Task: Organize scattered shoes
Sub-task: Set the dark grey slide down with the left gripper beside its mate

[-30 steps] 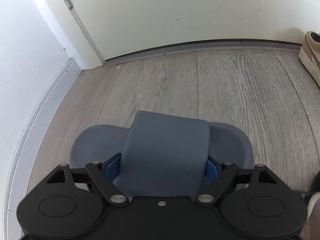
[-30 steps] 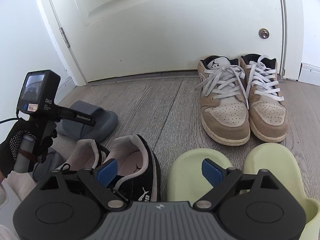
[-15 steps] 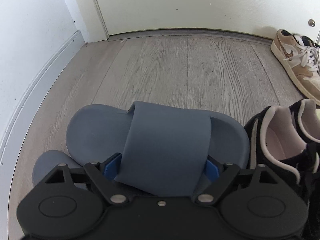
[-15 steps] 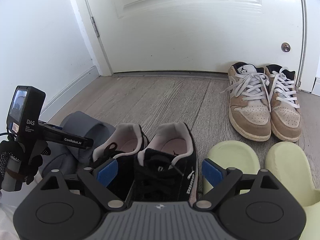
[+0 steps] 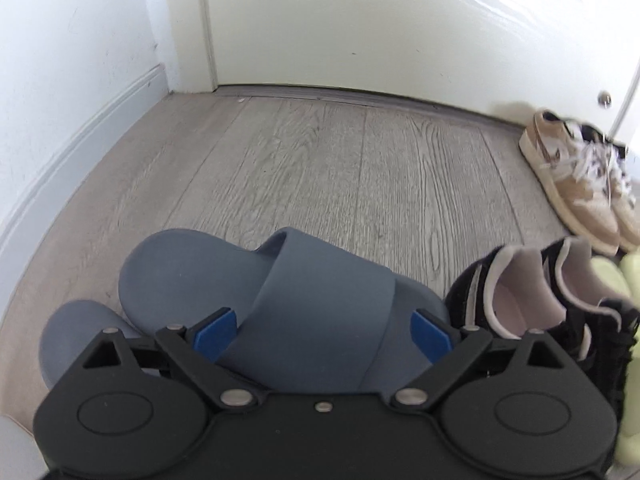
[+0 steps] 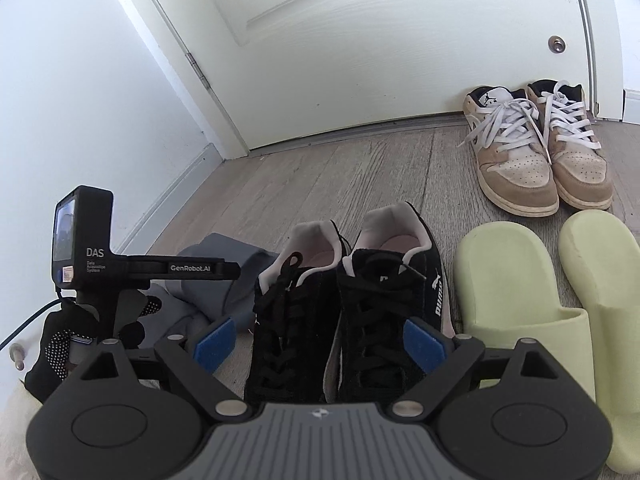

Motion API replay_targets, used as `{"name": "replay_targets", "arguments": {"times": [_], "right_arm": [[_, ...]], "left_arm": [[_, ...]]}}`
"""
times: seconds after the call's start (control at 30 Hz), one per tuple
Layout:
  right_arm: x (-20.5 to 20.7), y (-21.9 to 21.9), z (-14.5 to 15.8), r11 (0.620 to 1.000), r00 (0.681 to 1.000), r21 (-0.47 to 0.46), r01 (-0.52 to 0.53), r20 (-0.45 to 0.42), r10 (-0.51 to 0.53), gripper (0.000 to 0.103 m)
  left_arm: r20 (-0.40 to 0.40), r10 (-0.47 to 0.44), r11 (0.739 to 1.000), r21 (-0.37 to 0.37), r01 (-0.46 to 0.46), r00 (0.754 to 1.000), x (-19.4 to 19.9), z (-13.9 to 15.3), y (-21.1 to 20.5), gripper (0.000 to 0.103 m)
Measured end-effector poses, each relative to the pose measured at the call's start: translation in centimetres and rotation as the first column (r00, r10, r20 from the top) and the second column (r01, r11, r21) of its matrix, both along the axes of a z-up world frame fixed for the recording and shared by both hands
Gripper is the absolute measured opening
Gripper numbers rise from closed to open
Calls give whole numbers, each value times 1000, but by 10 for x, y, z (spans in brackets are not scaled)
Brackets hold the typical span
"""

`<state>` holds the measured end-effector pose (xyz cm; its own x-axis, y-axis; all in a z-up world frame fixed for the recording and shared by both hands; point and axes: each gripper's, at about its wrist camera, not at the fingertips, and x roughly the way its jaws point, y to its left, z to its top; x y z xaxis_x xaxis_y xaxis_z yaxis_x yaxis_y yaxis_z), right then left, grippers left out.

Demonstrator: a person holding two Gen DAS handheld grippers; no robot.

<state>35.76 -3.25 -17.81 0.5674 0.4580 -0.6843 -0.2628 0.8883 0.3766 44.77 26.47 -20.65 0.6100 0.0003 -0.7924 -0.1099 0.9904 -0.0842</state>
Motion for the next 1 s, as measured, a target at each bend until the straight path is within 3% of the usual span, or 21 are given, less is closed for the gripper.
{"name": "replay_targets", "arguments": {"times": [0.07, 0.13, 0.27, 0.37, 0.4, 0.43, 0.5, 0.67, 0.77, 0.8, 0.87, 0.93, 0.97, 1.0], "right_arm": [[-3, -1, 0, 1000, 1000, 5, 4, -2, -4, 92], [-5, 0, -1, 1000, 1000, 5, 1, -1, -1, 92], [-9, 7, -3, 1000, 1000, -1, -24, 4, 24, 92], [-11, 23, -4, 996, 996, -6, -91, 22, 92, 92], [-11, 30, -4, 992, 992, -9, -122, 32, 122, 92], [-12, 38, -3, 988, 987, -12, -155, 44, 155, 92], [-12, 54, -2, 978, 976, -25, -207, 65, 208, 92], [0, 113, -2, 933, 928, -90, -348, 110, 356, 92], [20, 142, -4, 903, 899, -94, -419, 99, 427, 92], [25, 149, -5, 895, 891, -90, -437, 93, 444, 92], [31, 165, -11, 873, 870, -85, -480, 81, 486, 92], [34, 183, -18, 839, 836, -94, -536, 77, 543, 92], [33, 192, -23, 811, 809, -113, -573, 82, 583, 92], [32, 201, -28, 778, 774, -129, -615, 89, 626, 92]], "left_arm": [[72, 75, 997, -21, -73, 995, -9, 12, 13, 95], [163, 184, 983, -53, -177, 969, -23, 27, 29, 95], [206, 404, 912, -15, -410, 891, -50, 40, 49, 95], [192, 584, 808, -40, -588, 789, -86, 36, 65, 94], [189, 641, 763, -58, -643, 744, -97, 36, 72, 95], [180, 712, 698, -83, -711, 679, -109, 37, 84, 94], [168, 794, 607, -147, -781, 584, -121, 39, 103, 94], [128, 849, 528, -235, -816, 512, -106, 50, 142, 95], [120, 884, 467, -280, -839, 452, -88, 56, 163, 95], [125, 887, 461, -285, -841, 444, -83, 55, 170, 95], [144, 879, 477, -243, -845, 455, -85, 46, 172, 95], [99, 908, 417, -152, -896, 406, -97, 31, 173, 94], [73, 917, 399, -152, -904, 392, -101, 28, 181, 94], [70, 916, 401, -183, -898, 395, -104, 28, 191, 94]]}}
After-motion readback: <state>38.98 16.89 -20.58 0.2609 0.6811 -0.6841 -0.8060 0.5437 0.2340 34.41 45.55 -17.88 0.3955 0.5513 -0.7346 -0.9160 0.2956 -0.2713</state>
